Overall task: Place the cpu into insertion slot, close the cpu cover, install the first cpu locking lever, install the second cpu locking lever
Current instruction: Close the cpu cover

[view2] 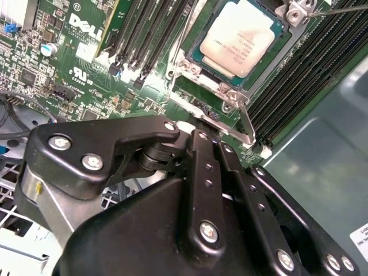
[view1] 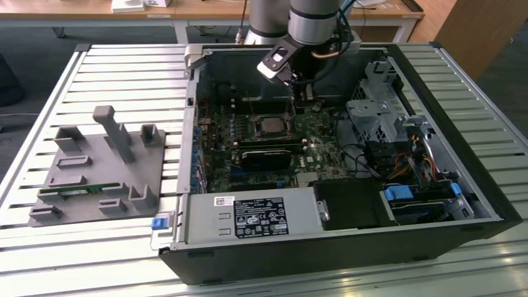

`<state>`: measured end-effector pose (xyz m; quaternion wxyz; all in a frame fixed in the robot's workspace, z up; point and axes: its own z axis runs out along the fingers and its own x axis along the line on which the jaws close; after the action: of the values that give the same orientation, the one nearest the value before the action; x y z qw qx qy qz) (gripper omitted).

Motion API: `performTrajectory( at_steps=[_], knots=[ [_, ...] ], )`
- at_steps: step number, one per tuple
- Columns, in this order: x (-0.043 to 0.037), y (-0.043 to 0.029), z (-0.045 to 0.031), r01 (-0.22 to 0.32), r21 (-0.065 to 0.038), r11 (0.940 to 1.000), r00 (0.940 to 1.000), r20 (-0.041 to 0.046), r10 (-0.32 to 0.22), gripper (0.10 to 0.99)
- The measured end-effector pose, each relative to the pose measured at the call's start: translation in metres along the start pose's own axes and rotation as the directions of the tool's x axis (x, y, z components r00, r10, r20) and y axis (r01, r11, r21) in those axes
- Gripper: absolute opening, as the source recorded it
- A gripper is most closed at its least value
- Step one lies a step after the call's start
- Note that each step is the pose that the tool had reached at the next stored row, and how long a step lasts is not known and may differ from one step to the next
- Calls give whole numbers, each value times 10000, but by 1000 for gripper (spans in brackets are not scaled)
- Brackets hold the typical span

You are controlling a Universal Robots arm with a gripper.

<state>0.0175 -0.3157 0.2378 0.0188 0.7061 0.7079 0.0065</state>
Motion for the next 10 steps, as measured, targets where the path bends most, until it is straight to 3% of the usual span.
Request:
performTrajectory(
  at_steps=[10],
  knots=[
    [0,-84,3,0,0,10000,10000,0,0,106]
  ],
)
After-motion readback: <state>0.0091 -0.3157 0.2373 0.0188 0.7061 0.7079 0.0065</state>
